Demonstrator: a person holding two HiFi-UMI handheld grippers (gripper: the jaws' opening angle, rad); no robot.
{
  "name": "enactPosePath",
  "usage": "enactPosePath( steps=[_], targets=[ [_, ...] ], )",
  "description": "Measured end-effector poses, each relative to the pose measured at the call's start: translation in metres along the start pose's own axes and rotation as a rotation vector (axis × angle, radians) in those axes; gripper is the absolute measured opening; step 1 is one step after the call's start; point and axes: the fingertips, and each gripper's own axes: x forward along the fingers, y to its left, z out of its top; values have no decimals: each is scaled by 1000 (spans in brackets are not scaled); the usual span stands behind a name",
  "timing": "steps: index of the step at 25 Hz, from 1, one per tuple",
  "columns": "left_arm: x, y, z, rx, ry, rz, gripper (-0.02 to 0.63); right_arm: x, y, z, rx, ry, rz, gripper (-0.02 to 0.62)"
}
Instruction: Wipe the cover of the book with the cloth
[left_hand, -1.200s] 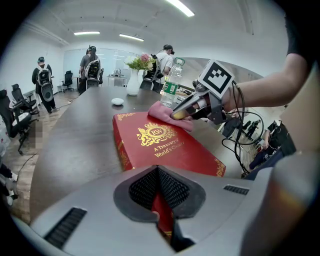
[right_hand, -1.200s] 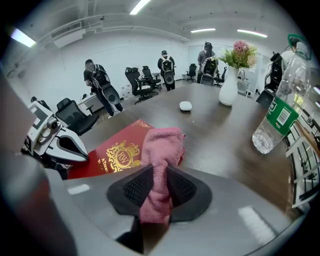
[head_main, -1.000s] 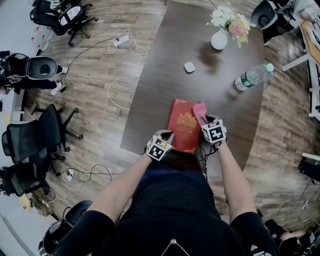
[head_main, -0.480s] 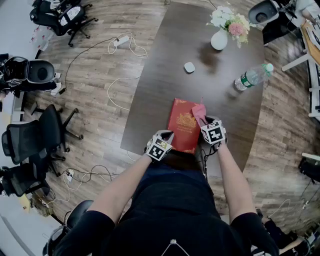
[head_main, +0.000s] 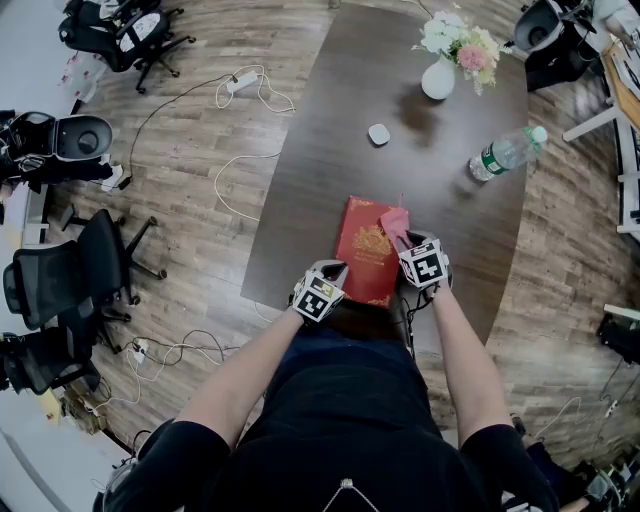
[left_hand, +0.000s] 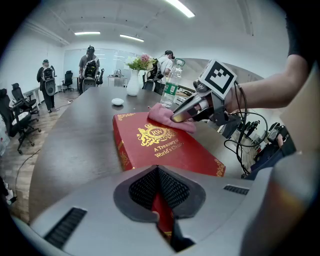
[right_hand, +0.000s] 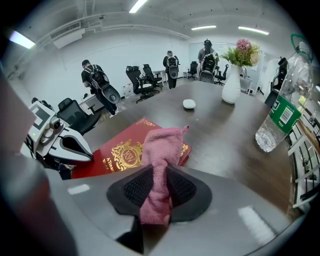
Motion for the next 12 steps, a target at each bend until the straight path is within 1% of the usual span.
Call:
enactPosePath(
  steps=[3, 5, 7, 12],
  targets=[
    [-4, 0, 11, 11, -32, 2, -5, 2, 7, 3, -10, -1, 10, 94],
    [1, 1, 4, 2, -36, -1, -5, 5, 13, 6, -20, -1, 23, 94],
    [6, 1, -5, -7, -23, -3, -5, 8, 20, 8, -32, 0, 37, 94],
    [2, -1, -9, -21, 14, -10, -5, 15, 36, 17, -66, 4, 55, 94]
  ],
)
